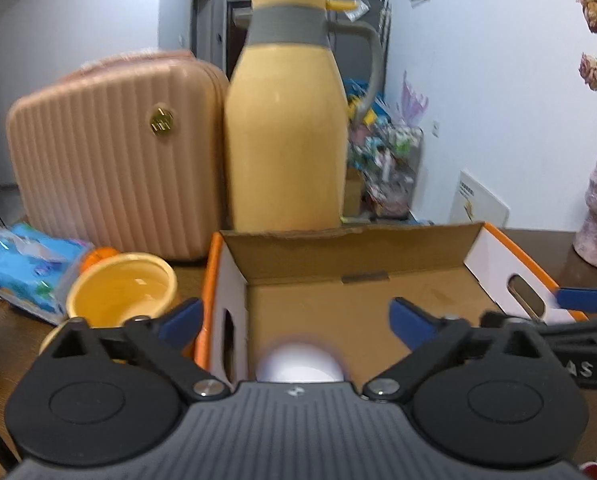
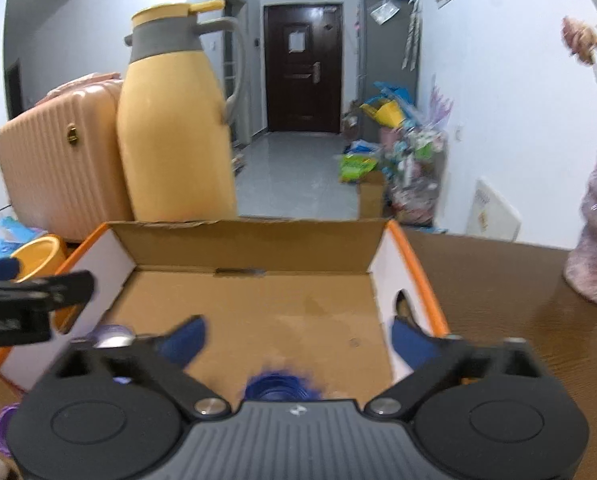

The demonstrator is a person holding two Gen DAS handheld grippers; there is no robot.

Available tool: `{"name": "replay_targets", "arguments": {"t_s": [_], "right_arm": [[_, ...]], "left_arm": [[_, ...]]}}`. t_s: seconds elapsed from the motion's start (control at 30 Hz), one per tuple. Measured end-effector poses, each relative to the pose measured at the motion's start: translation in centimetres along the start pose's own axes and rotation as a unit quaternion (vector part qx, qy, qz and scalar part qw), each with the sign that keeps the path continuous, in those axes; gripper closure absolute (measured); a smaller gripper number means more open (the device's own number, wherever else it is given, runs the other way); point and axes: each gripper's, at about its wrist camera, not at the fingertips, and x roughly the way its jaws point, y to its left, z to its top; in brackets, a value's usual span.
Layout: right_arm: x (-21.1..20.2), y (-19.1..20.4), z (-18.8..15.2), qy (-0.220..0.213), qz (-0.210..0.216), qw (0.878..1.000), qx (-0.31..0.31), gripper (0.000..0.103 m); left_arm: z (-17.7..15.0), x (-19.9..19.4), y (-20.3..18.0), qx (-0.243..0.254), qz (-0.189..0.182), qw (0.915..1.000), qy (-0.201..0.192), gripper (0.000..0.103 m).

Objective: Organize rigid objects
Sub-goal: 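Open the left gripper to drop the lid while the right drops the cap into the box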

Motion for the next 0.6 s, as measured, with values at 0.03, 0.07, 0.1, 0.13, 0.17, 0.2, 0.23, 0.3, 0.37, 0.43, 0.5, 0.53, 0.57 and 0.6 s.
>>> {"name": "replay_targets", "arguments": {"t_s": [0.03, 0.07, 0.1, 0.13, 0.17, 0.2, 0.23, 0.3, 0.37, 0.43, 0.5, 0.53, 0.57, 0.6], "right_arm": [[-0.1, -0.1, 0.1, 0.000, -0.005, 1.000, 0.001, 0.000], [-0.1, -0.2, 0.1, 0.001, -0.008, 1.000, 0.004, 0.000], [-0.2, -0.4, 0.2, 0.000, -0.010, 1.000, 0.009, 0.000], [-0.2, -0.5, 0.2, 0.001, -0.010, 1.000, 0.012, 0.000], [-0.1, -0.6, 0.2, 0.001, -0.010, 1.000, 0.015, 0.000], [-0.1, -0.8, 0.2, 0.001, -0.010, 1.000, 0.018, 0.000], [-0.1, -0.8, 0.2, 0.001, -0.010, 1.000, 0.020, 0.000], [-0.2, -1.0, 0.2, 0.001, -0.010, 1.000, 0.023, 0.000], [-0.4, -1.0, 0.2, -0.001, -0.010, 1.000, 0.024, 0.000], [-0.6, -1.0, 0.3, -0.003, -0.011, 1.000, 0.025, 0.000], [-1.0, -0.9, 0.4, -0.006, -0.012, 1.000, 0.026, 0.000], [-1.1, -0.9, 0.4, -0.008, -0.013, 1.000, 0.027, 0.000], [-1.4, -0.9, 0.5, -0.011, -0.014, 0.999, 0.027, 0.000], [-1.7, -0.8, 0.5, -0.014, -0.015, 0.999, 0.027, 0.000]], "left_arm": [[0.1, -0.2, 0.0, 0.002, 0.008, 0.9999, -0.010, 0.000], [0.1, -0.5, 0.1, 0.003, 0.013, 0.9997, -0.018, 0.000], [0.1, -0.6, 0.1, 0.002, 0.015, 0.9997, -0.022, 0.000], [0.2, -0.6, 0.2, -0.002, 0.017, 0.9996, -0.022, 0.000], [0.2, -0.6, 0.3, -0.006, 0.019, 0.9996, -0.020, 0.000], [0.3, -0.5, 0.5, -0.010, 0.020, 0.9996, -0.018, 0.000], [0.3, -0.5, 0.5, -0.012, 0.021, 0.9996, -0.016, 0.000], [0.3, -0.4, 0.6, -0.013, 0.025, 0.9995, -0.014, 0.000], [0.4, -0.4, 0.6, -0.013, 0.027, 0.9994, -0.015, 0.000], [0.3, -0.5, 0.6, -0.013, 0.028, 0.9994, -0.016, 0.000], [0.3, -0.6, 0.5, -0.013, 0.028, 0.9994, -0.016, 0.000], [0.3, -0.7, 0.6, -0.013, 0.029, 0.9994, -0.016, 0.000], [0.3, -0.8, 0.6, -0.014, 0.029, 0.9993, -0.018, 0.000], [0.3, -0.9, 0.6, -0.015, 0.030, 0.9993, -0.019, 0.000]]}}
